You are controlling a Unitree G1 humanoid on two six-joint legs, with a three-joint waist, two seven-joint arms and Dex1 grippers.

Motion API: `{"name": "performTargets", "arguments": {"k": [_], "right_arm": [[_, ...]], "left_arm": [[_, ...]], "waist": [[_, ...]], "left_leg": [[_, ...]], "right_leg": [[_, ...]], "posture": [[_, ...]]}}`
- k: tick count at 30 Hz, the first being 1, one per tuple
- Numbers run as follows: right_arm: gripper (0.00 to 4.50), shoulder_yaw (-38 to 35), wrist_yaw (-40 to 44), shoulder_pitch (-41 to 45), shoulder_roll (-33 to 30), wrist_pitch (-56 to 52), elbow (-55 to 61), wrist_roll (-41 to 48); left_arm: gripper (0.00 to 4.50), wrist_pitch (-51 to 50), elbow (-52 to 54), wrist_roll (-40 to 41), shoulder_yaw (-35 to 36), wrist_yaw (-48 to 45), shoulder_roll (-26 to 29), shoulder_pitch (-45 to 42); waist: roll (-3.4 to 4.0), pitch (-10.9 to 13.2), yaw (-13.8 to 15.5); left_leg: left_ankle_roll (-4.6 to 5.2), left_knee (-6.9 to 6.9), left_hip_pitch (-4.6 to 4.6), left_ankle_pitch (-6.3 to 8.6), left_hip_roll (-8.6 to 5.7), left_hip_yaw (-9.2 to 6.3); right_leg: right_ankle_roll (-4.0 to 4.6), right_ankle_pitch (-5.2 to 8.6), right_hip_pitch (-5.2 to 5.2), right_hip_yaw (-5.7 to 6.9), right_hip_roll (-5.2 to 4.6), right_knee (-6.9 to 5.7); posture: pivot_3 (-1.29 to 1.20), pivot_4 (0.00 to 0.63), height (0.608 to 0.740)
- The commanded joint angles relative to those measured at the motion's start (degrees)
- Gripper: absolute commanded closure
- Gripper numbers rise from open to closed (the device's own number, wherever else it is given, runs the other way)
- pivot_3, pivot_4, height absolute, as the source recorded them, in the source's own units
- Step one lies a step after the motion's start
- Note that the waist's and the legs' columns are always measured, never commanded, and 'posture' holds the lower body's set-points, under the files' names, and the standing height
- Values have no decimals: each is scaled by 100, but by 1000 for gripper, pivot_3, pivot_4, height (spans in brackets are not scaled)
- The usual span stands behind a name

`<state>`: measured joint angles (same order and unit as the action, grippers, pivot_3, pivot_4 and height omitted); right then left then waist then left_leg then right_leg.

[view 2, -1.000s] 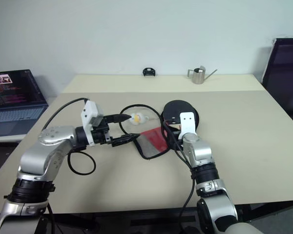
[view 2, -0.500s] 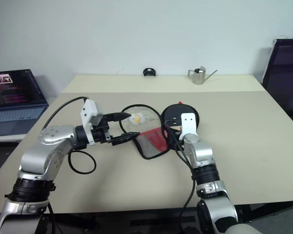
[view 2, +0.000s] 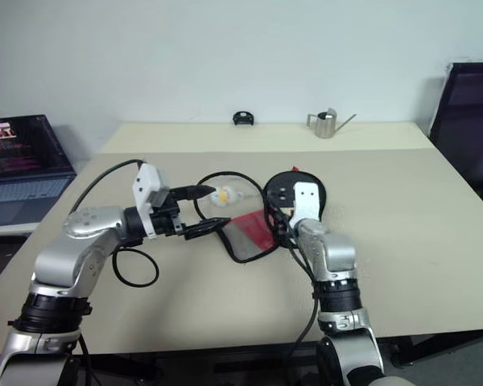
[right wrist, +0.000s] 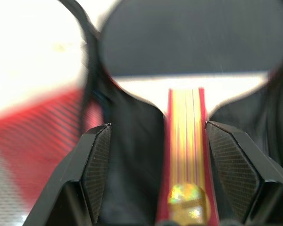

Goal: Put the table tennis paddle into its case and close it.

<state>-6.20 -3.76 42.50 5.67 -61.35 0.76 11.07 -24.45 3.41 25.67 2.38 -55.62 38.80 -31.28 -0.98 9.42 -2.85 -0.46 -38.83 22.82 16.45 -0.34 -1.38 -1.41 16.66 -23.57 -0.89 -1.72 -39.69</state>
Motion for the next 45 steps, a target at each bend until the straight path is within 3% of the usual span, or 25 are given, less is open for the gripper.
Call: {"name": "performTargets", "arguments": {"k": [1, 7, 19, 26, 34, 45], "right_arm": [[1067, -179, 453, -61, -268, -694, 1053, 538], [1067, -361, 1135, -130, -1227, -1197, 1835, 1012], [1067, -341, 2724, -235, -3256, -259, 2007, 1404], [1067, -492, 3518, -202, -3927, -179, 2078, 1987], [1067, -676, 4586, -246, -4848, -405, 2364, 3003], [1067, -629, 4805, -364, -5255, -372, 2438, 3394]], "left_arm": [[0, 123, -33, 8, 263, 105, 15, -27], [0, 241, -296, -90, 384, 344, -23, 16], [0, 836, -1908, -837, 575, 1173, -30, 4], [0, 1080, -2737, -1229, 393, 1418, -181, -229], [0, 1421, -3546, -1395, 133, 1058, -557, -573], [0, 1837, -4392, -1732, -138, 841, -912, -964]], "waist": [[0, 0, 6], [0, 0, 34], [-3, 2, 54], [-6, 3, 108], [-9, 5, 131], [-12, 6, 130]], "left_leg": [[0, 0, 0, 0, 0, -1], [1, 1, 0, 0, -1, -2], [2, 4, 2, 1, -1, -1], [2, 3, 5, 1, -1, -2], [3, 3, 11, 2, -2, -5], [4, 1, 10, 2, -3, -5]], "right_leg": [[0, 0, 1, 1, 0, 2], [0, 0, 3, 3, 0, 8], [0, 0, 5, 5, 0, 18], [0, 0, 5, 6, 0, 22], [0, 0, 8, 11, -4, 32], [0, 0, 11, 11, -5, 30]], "posture": [[0, 150, 740], [0, 150, 740], [0, 150, 740], [0, 150, 740], [0, 150, 740], [0, 150, 740]]}}
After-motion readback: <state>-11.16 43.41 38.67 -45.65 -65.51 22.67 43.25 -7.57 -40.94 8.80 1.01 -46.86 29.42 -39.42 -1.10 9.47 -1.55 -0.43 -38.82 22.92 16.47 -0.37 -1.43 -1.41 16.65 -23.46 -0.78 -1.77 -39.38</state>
